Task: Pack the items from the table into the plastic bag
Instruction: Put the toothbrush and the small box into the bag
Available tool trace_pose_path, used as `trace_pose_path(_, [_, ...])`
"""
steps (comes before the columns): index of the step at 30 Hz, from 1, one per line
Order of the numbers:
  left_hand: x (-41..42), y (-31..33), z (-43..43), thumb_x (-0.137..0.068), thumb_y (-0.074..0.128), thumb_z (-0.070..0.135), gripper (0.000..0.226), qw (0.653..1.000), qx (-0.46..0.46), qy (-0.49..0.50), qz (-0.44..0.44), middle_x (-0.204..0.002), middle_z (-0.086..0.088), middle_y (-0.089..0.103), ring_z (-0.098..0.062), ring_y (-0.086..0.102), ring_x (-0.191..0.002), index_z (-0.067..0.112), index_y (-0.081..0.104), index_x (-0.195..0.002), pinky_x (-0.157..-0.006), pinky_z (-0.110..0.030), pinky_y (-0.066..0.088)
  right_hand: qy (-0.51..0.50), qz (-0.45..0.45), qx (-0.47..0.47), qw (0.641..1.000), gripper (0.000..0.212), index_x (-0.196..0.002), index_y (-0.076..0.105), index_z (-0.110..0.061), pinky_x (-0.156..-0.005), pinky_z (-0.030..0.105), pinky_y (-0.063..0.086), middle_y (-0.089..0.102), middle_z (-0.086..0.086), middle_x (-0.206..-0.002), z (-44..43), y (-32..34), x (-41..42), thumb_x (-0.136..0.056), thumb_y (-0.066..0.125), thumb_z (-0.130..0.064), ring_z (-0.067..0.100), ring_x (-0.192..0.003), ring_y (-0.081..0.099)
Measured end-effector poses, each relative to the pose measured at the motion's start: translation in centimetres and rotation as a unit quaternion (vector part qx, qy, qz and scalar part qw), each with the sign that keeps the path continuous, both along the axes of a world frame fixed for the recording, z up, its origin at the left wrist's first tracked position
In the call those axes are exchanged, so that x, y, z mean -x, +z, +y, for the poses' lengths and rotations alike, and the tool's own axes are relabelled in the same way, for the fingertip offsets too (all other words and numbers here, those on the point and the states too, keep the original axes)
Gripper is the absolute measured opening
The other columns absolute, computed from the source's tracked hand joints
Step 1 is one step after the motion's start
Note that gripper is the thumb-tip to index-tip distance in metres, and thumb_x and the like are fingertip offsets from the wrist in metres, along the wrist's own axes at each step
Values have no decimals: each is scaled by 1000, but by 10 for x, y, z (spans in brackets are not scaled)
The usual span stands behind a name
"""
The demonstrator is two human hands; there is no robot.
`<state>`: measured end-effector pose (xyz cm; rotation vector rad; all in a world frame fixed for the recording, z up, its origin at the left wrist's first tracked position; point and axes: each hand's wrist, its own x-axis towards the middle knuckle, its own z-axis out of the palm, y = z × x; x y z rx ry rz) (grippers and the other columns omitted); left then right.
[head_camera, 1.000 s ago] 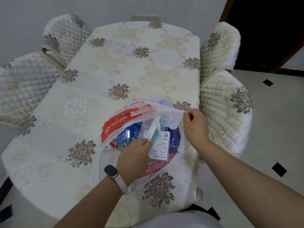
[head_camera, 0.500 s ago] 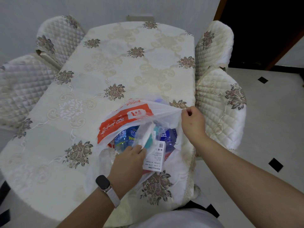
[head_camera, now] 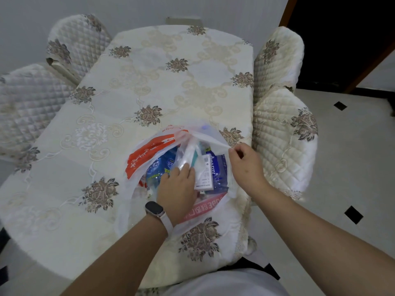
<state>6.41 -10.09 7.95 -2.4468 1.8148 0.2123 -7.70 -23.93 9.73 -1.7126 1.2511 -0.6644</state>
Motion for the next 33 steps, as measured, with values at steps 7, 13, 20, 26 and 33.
trace_pose_path(7, [-6, 2, -20, -97, 49, 33, 46, 1000, -2, -18, -18, -143, -5, 44, -28, 46, -124, 17, 40, -140, -98, -44, 44, 136, 57, 125, 981, 19, -79, 56, -15, -61, 13, 34, 51, -7, -79, 15, 6, 10, -97, 52, -22, 6, -72, 48])
trace_pose_path(13, [-20, 2, -43, -96, 50, 29, 45, 998, 21, 53, 14, -145, -5, 43, -31, 42, -132, 19, 41, -139, -94, -50, 49, 206, 70, 153, 964, 18, -80, 56, -16, -61, 21, 40, 51, -9, -80, 23, 4, 21, -97, 53, -22, 6, -69, 50])
trace_pose_path(20, [-24, -2, -45, -93, 50, 31, 50, 995, 58, 72, 33, -146, -6, 43, -29, 46, -129, 18, 39, -140, -100, -48, 44, 145, 104, 99, 979, 21, -78, 53, -22, -61, 37, 48, 56, -5, -75, 15, 3, 23, -96, 49, -33, 14, -67, 54])
trace_pose_path(26, [-24, 29, 34, -94, 58, 35, 34, 975, 199, 40, 85, -116, -5, 66, -23, 62, -102, 13, 64, -120, -90, -39, 53, 104, 93, 168, 976, 8, -85, 53, -18, -60, 31, 42, 51, -7, -82, 34, -8, 32, -92, 55, -22, 11, -71, 46])
trace_pose_path(33, [-37, -7, 144, -90, 67, 24, 53, 920, 237, 270, 159, -129, -18, 58, -33, 52, -119, 3, 51, -136, -101, -44, 43, 231, 124, 384, 885, 6, -83, 64, -7, -62, 31, 48, 60, 6, -84, 74, -27, 42, -82, 62, -12, 22, -75, 57])
